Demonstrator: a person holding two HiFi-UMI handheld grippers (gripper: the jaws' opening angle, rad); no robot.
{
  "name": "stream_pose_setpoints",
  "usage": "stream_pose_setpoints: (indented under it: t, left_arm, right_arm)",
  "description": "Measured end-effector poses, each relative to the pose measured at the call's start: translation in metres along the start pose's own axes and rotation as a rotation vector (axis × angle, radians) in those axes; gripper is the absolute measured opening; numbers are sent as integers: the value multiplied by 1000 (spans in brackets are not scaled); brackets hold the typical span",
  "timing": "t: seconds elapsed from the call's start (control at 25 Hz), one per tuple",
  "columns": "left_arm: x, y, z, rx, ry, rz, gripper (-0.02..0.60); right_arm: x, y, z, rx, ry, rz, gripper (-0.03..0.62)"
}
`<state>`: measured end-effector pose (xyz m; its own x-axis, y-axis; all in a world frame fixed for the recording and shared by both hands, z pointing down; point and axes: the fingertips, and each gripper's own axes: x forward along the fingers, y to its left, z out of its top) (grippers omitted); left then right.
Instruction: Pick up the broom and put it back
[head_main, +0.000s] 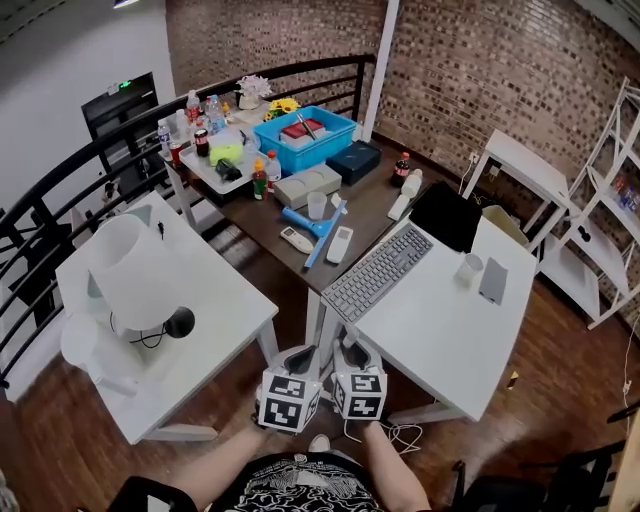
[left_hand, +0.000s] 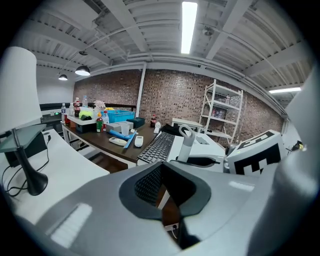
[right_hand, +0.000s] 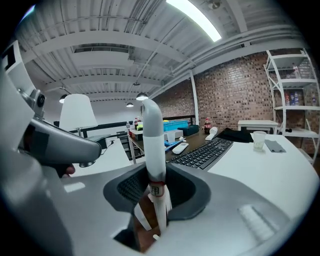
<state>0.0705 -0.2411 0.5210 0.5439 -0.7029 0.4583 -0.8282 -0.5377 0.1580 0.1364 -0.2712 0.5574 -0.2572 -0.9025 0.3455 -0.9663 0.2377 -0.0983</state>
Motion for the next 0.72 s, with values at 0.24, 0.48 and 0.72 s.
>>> stream_pose_setpoints:
  t: [0.24, 0.48, 0.72]
  left_arm:
    - [13, -4, -1, -4, 19, 8, 6]
    - [29, -5, -2, -17, 29, 21, 6]
    - [43, -7, -4, -25, 42, 29, 6]
  right_arm:
    - [14, -17, -15, 4, 40, 12, 100]
    - [25, -28, -23, 1, 53, 29, 100]
    - [39, -42, -20, 10, 45, 36, 100]
